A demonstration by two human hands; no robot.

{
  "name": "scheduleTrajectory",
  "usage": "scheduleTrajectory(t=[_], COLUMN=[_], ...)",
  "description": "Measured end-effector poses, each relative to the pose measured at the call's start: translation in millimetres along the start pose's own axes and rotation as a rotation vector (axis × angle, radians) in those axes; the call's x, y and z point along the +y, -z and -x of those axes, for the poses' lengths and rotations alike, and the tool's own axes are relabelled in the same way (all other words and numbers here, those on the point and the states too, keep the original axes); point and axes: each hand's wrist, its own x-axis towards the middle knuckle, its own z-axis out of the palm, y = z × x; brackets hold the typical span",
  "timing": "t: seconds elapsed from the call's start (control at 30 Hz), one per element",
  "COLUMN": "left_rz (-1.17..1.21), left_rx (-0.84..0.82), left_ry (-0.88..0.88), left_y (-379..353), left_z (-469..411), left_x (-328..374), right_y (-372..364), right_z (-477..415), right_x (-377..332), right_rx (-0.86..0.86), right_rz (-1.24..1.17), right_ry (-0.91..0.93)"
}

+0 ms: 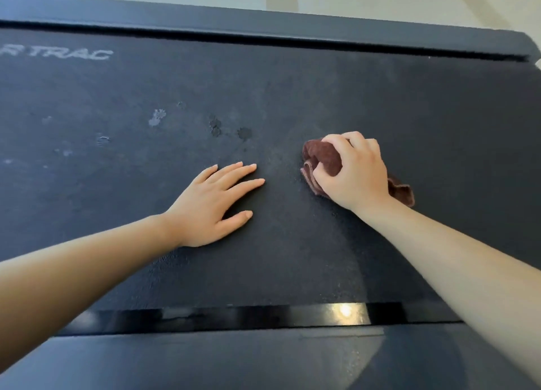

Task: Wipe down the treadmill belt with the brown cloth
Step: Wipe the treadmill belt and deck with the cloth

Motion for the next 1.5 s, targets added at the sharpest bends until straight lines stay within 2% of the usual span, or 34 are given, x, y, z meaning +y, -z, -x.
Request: scheduleTrajectory(t=[0.1, 0.23, 0.43, 0.57, 0.73, 1.0, 1.3, 1.43, 1.5], left_rz=[0.008, 0.021, 0.044, 0.047, 0.052, 0.064, 0.037, 0.043, 0.033], left_rx=[0.011, 0.019, 0.058, 0.073, 0.068, 0.058, 0.039, -0.014, -0.028], left_ry=[0.008, 0.009, 0.015, 0.016, 0.022, 0.021, -0.005, -0.095, -0.126], left_y=[0.4, -0.1, -2.2, -2.4, -2.0, -1.2, -0.2, 2.8, 3.8], left_z=[-0.8, -1.6, -3.8, -5.0, -3.5, -1.7, -2.1, 0.9, 2.2], left_x=[0.2, 2.5, 0.6, 0.8, 1.8, 1.7, 1.8, -1.7, -3.9], right_y=[-0.1, 14.4, 23.2, 16.3, -0.4, 19.4, 10.5, 15.2, 15.1], right_z=[-1.9, 38.3, 93.2, 62.3, 18.1, 90.9, 56.9, 76.5, 72.5], right_x=[-4.8, -5.9, -13.4, -13.3, -27.4, -25.8, -34.8, -19.5, -16.5], right_rx=[-0.018, -0.119, -0.127, -0.118, -0.086, -0.101, -0.133, -0.137, -0.128], right_rz=[0.008, -0.037, -0.068, -0.069, -0.081, -0.047, -0.055, -0.044, -0.059], right_ry=[-0.008, 0.172, 0.337, 0.326, 0.130, 0.345, 0.286, 0.412, 0.415])
